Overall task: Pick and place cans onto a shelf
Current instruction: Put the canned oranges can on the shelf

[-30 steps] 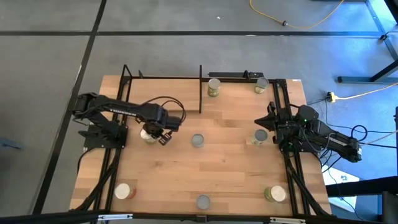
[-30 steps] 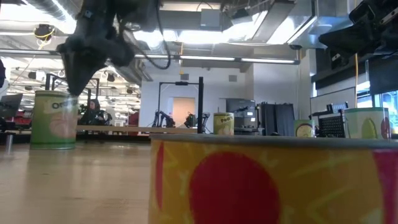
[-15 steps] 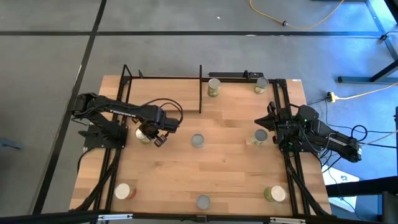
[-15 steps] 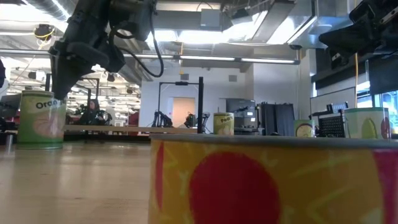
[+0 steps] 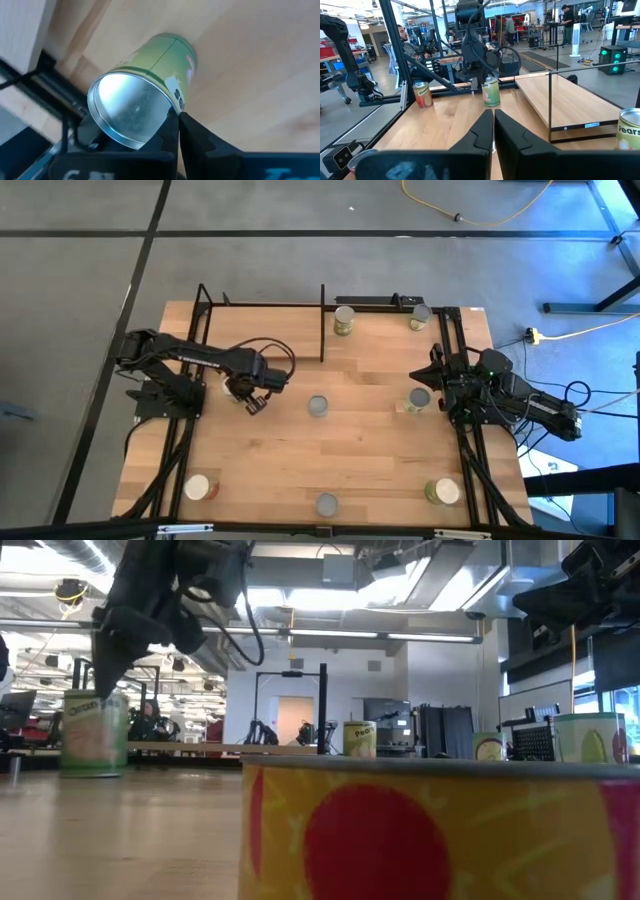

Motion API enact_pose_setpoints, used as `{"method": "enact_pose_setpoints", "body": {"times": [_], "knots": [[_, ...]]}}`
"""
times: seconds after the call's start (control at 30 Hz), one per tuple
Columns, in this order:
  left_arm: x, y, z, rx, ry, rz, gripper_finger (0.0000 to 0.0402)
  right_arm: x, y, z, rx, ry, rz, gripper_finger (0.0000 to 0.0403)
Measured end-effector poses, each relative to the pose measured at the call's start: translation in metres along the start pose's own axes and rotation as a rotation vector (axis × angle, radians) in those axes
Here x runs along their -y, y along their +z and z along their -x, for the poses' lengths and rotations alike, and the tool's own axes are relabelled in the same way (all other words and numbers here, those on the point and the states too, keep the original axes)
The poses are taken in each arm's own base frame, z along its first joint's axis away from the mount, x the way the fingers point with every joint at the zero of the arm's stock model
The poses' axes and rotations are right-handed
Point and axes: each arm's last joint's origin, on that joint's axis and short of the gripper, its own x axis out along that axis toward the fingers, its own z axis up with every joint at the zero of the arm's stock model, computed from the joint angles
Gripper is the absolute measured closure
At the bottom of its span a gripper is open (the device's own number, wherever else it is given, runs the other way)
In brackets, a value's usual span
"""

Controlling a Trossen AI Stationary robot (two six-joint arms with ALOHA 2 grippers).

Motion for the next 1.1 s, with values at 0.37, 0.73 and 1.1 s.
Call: {"method": "enact_pose_setpoints", "body": {"times": [0.37, 0.73, 1.1], "knots": [[-0.012, 0.002, 0.066, 0.086, -0.067, -0.002, 0.0401, 0.0, 0.0, 0.0, 0.0, 0.0, 0.001, 0.0384], [-0.055, 0.031, 0.13, 0.329, -0.168, 0.052, 0.0401, 0.0, 0.0, 0.0, -0.001, 0.0, 0.0, 0.0384], [-0.144, 0.07, 0.116, 0.3, -0.081, 0.229, 0.0401, 0.0, 0.0, 0.0, -0.001, 0.0, 0.0, 0.0384]]}}
